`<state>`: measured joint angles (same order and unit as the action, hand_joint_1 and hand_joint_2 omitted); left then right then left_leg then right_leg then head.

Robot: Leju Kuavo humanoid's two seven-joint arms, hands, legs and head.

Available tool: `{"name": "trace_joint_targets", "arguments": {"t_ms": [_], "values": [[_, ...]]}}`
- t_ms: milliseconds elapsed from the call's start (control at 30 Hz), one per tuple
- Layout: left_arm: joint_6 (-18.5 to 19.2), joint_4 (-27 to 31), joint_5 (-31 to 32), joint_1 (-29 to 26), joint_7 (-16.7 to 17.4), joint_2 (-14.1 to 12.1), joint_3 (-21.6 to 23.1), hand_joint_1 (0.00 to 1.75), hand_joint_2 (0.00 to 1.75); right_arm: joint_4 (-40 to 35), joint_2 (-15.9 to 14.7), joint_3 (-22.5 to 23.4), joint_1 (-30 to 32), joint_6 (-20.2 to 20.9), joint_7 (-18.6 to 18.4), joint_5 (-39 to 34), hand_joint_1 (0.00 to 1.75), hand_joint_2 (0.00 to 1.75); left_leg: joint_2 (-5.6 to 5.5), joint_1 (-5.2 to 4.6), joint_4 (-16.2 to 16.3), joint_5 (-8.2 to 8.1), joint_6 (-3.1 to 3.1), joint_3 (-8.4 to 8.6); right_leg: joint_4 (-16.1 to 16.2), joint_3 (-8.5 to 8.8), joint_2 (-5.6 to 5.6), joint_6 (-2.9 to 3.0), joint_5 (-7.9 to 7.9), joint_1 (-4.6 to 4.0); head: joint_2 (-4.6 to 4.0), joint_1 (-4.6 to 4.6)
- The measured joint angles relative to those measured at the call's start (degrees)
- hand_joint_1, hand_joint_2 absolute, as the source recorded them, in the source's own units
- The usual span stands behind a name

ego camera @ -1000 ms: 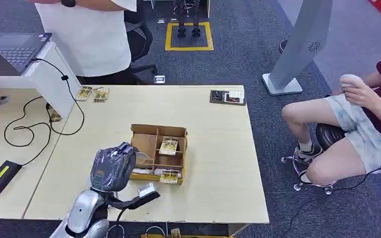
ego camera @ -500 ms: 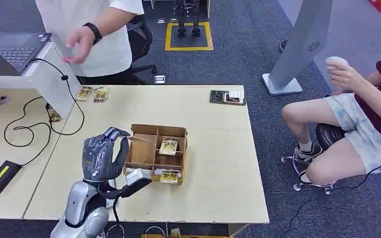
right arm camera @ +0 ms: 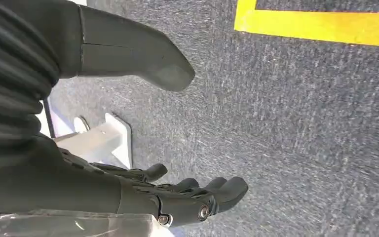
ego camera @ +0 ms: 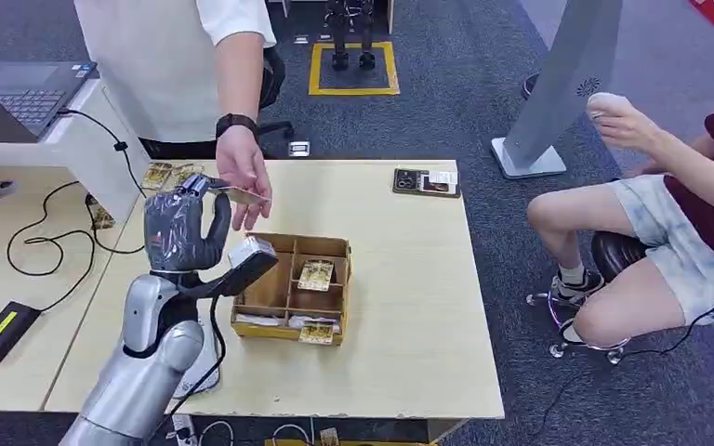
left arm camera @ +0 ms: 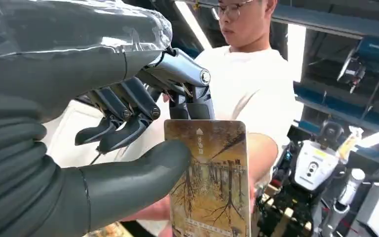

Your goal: Pass the card to the sensor for recognition and then transmit it.

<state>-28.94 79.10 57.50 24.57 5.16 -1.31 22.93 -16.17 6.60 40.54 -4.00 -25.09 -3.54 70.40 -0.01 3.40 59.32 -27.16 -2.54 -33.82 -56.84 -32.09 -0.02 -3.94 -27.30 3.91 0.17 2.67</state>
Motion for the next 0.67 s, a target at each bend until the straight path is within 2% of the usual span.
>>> {"name": "trace_joint_targets", "arguments": {"t_ms": [167, 300, 333, 367, 400, 533, 667], "values": [[0.04, -1.97, 0.20, 1.55, 0.00, 0.42, -0.33, 1.75, 1.75, 0.11, 0.00, -0.35, -0.13, 0.00, -0.02, -0.02, 0.00, 1.75, 0.00, 0.00, 0.00, -0.01, 0.00, -0.01, 0.00, -0.01, -0.01, 0.00, -0.01, 0.00, 0.00, 0.02], [0.02, -3.56, 0.64, 2.63, 1.59, 0.57, -0.37, 1.73, 1.75, 0.20, 0.02, -0.59, -0.24, 0.15, -0.35, 0.11, 0.00, 1.75, 0.01, 0.00, 0.00, -0.01, 0.00, -0.01, 0.00, -0.03, 0.00, 0.00, -0.02, 0.00, 0.00, 0.00], [0.09, -4.13, -0.36, 3.00, 1.81, 0.75, -0.44, 1.24, 1.75, 0.24, 0.02, -0.61, -0.26, 0.13, -0.55, 0.17, 0.00, 1.75, 0.00, 0.00, 0.00, -0.01, 0.00, -0.01, 0.01, -0.03, -0.01, 0.00, -0.02, 0.00, 0.00, 0.02], [0.26, -4.66, -1.99, 3.32, 1.59, 1.01, -0.59, 0.26, 1.75, 0.28, 0.02, -0.63, -0.25, 0.07, -0.57, 0.15, 0.00, 1.75, 0.00, 0.00, 0.00, -0.01, 0.00, -0.01, 0.01, -0.03, -0.01, 0.00, -0.02, 0.00, 0.00, 0.02], [0.50, -5.29, -3.97, 3.65, 1.18, 1.36, -0.79, 0.00, 1.75, 0.35, 0.02, -0.66, -0.25, -0.04, -0.57, 0.02, 0.00, 1.75, 0.00, 0.00, 0.00, 0.00, 0.00, -0.01, 0.01, -0.02, -0.01, 0.00, -0.01, 0.00, 0.00, 0.00], [0.81, -6.82, -8.29, 4.00, -0.37, 2.41, -0.90, 0.00, 1.75, 0.52, 0.02, -0.72, -0.22, -0.48, -0.11, -0.18, 0.00, 1.75, 0.01, 0.00, 0.01, 0.00, 0.00, -0.01, 0.01, -0.02, 0.01, -0.01, 0.00, 0.00, 0.00, 0.00], [3.41, -7.26, -13.09, 3.81, -2.14, 3.15, -0.83, 0.00, 1.75, 0.57, 0.02, -0.79, -0.23, -0.66, 0.04, -0.90, 0.00, 1.75, 0.01, 0.00, 0.01, -0.01, 0.00, -0.02, 0.01, -0.03, 0.00, -0.01, 0.00, 0.00, 0.00, 0.02]]}}
